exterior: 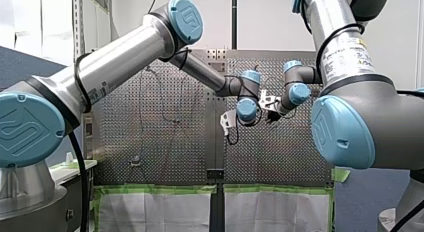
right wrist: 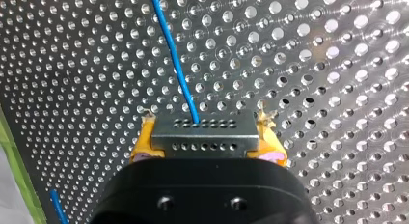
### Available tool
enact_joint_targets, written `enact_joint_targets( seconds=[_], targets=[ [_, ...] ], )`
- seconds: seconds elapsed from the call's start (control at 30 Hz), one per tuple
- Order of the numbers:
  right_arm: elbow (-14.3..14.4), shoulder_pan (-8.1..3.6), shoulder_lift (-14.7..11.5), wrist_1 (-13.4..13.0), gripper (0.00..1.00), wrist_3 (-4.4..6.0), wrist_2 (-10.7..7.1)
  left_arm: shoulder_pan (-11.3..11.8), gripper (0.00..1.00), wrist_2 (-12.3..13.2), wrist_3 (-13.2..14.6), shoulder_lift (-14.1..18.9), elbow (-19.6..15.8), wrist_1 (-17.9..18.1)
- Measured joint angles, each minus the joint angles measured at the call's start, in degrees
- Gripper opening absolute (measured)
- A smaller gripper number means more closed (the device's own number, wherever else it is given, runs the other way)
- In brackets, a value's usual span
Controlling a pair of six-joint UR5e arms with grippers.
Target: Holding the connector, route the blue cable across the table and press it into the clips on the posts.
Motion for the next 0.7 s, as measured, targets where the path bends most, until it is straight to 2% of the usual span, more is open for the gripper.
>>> enact_joint_targets(
  seconds=[0.3, 0.63, 0.67, 0.7],
  targets=[
    [0.0, 0.14, 0.0, -0.1, 0.00, 0.09, -0.11, 0.4, 1.00, -0.2, -0.5, -2.3, 4.2, -0.7],
    [0.0, 0.14, 0.0, -0.1, 0.00, 0.16, -0.55, 0.2, 1.00, -0.5, -0.7, -2.4, 4.7, -1.4],
    [0.0, 0.10, 0.0, -0.1, 0.00, 0.16, -0.56, 0.2, 0.82, -0.5, -0.7, -2.4, 4.7, -1.5],
    [0.0, 0.08, 0.0, -0.1, 0.00, 0.16, -0.56, 0.1, 0.82, -0.7, -0.7, -2.4, 4.7, -1.5]
  ],
)
